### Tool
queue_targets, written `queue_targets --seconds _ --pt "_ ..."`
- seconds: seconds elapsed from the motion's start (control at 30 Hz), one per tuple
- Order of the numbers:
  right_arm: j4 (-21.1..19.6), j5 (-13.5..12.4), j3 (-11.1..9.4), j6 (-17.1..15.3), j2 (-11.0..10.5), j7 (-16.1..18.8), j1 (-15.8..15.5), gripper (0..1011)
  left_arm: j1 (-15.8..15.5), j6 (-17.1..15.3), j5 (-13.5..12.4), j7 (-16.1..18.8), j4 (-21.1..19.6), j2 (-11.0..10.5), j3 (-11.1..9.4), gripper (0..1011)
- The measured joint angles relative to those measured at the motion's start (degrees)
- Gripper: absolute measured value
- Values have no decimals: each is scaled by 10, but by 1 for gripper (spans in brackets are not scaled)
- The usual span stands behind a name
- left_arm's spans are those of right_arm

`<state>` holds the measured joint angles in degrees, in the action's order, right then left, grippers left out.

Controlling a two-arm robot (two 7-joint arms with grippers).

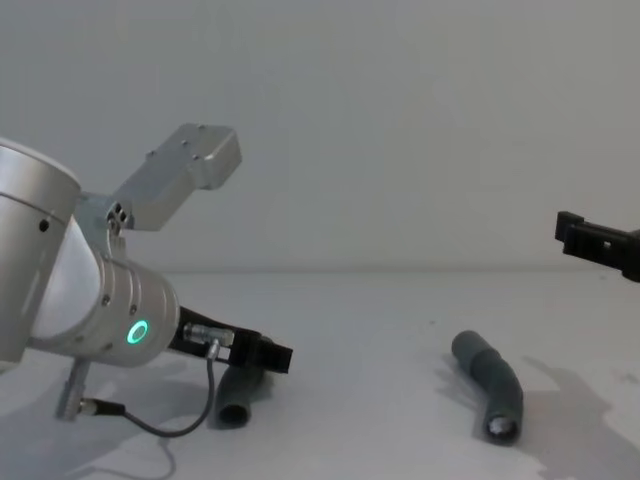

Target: Use both hands to pick up one end of the pipe from the table, align the ends, and insert them.

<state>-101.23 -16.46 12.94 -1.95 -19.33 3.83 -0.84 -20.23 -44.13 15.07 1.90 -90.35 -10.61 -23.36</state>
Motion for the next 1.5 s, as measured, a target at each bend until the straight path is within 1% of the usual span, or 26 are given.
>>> queue_targets --seconds 0.27,0.77,0.8,0.83,0.9,0.93,0.97,1.0,1.13,1.17,1.2,1.23,1.27,1.33,1.4,1.47,1.5 --pt "0 0 0 0 0 0 0 1002 1 -7 -4 1 6 5 1 1001" --pt "0 0 0 0 0 0 0 1002 -4 -8 -10 -3 18 10 1 1002" --pt "0 0 0 0 0 0 0 1002 -4 -8 -10 -4 19 10 1 988" --pt "0 0 0 0 0 0 0 1002 -4 -8 -10 -4 19 10 1 961" --pt "0 0 0 0 0 0 0 1002 -4 -7 -11 -5 20 11 1 939" --pt "0 0 0 0 0 0 0 1001 -5 -7 -11 -5 20 11 1 895" --pt "0 0 0 0 0 0 0 1002 -5 -7 -11 -6 21 11 1 882" --pt "0 0 0 0 0 0 0 1002 -5 -7 -11 -6 21 11 1 834" --pt "0 0 0 0 0 0 0 1002 -5 -6 -12 -7 22 12 0 757" --pt "0 0 0 0 0 0 0 1002 -5 -6 -12 -7 22 12 0 705" --pt "0 0 0 0 0 0 0 1002 -5 -6 -12 -7 22 12 0 705" --pt "0 0 0 0 0 0 0 1002 -5 -6 -12 -7 23 12 0 597" --pt "0 0 0 0 0 0 0 1002 -5 -6 -13 -7 23 12 0 575" --pt "0 0 0 0 0 0 0 1002 -5 -5 -13 -7 23 12 1 499" --pt "0 0 0 0 0 0 0 1002 -6 -5 -13 -7 24 12 0 453" --pt "0 0 0 0 0 0 0 1002 -6 -5 -13 -7 24 12 1 367" --pt "0 0 0 0 0 0 0 1002 -6 -5 -13 -7 24 12 1 357"
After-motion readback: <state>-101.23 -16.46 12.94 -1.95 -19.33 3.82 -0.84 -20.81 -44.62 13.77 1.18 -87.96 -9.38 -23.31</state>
